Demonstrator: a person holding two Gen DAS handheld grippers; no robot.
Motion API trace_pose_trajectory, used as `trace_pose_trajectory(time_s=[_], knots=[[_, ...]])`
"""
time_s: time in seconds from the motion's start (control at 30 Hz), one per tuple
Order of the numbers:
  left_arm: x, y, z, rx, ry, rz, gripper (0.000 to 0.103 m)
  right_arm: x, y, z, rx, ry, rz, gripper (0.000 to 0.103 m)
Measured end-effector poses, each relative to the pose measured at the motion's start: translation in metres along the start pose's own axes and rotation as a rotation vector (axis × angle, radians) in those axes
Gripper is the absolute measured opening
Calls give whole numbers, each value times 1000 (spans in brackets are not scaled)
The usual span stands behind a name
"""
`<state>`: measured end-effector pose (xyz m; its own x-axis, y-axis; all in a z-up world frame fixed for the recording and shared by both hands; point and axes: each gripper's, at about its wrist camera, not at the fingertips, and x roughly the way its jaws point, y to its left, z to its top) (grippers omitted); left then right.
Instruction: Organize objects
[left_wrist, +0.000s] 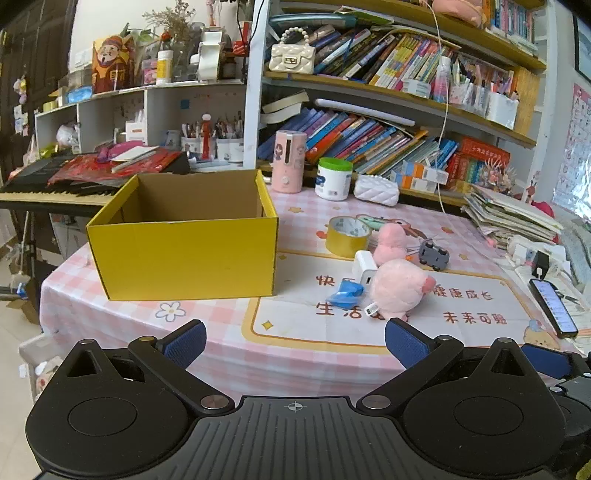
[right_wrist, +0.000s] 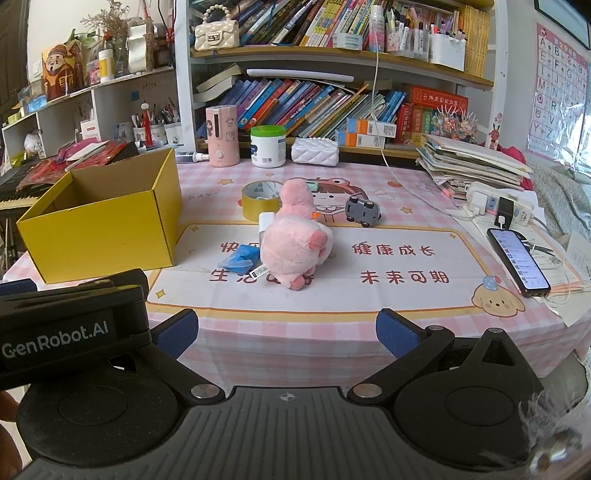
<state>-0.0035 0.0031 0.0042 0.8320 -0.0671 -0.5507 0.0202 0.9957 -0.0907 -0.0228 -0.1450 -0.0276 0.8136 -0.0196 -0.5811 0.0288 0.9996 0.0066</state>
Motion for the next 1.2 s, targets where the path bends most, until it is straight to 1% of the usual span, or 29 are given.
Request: trace_pose_trajectory(time_s=[1.2], knots=[[1,-1,0,-2,-2,-4,103,-1,3,1,-3,-1,-4,103]])
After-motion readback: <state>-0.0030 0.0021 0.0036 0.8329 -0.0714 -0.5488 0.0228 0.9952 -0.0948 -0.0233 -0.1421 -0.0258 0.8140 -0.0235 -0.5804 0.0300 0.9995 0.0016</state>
